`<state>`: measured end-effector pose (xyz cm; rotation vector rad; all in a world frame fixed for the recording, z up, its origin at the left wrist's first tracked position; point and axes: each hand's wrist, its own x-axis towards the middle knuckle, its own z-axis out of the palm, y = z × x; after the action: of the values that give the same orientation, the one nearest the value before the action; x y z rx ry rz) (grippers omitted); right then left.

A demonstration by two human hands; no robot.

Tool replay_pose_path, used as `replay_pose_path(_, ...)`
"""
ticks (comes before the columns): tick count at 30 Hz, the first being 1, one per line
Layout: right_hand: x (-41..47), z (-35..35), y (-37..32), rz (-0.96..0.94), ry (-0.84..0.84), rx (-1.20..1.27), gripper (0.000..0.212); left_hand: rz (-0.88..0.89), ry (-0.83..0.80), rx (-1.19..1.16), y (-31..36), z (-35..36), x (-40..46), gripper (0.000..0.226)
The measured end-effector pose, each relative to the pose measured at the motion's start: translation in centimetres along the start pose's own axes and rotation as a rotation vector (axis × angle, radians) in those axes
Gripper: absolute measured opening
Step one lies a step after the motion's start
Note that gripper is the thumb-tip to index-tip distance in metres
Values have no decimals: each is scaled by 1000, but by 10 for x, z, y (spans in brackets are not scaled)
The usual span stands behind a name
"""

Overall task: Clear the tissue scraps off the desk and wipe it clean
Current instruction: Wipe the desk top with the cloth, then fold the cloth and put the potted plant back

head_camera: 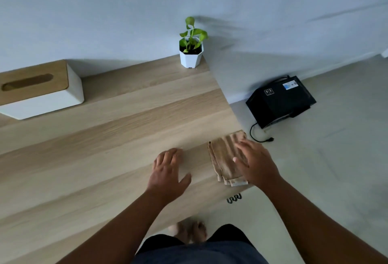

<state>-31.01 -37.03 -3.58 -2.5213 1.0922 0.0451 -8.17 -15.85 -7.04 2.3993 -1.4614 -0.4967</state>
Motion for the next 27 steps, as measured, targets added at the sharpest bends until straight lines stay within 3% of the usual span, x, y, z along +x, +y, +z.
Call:
replay_pose_path(6,4,-16,18,204,-4,110,48,65,-28,-45,52,1,28,78)
replay_pose_path(10,25,-19,31,88,20,94,56,114,-41,-15,86,4,55,83)
replay_pose_path(18,51,-7,59,-175,-129,-103,69,54,-139,113,127,42,64,92)
replay_pose_path(27,51,1,94,-290,-264,-257,81,101,-26,206,109,72,46,89)
